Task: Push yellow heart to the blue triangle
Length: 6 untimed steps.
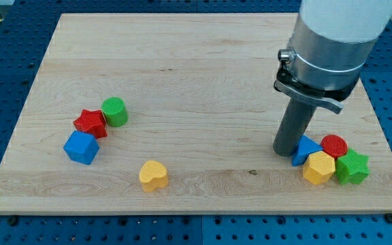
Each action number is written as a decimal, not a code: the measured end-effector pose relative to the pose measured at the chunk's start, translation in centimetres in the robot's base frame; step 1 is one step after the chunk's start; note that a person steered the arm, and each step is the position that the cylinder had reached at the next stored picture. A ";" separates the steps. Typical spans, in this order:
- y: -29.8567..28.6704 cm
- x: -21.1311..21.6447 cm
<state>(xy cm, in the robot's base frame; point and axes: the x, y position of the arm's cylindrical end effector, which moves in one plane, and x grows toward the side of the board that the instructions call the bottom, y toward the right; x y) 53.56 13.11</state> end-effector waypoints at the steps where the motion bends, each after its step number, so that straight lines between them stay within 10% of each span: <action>1: -1.8 0.0; 6: -23.6 8.3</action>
<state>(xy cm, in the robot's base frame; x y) 61.89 -10.47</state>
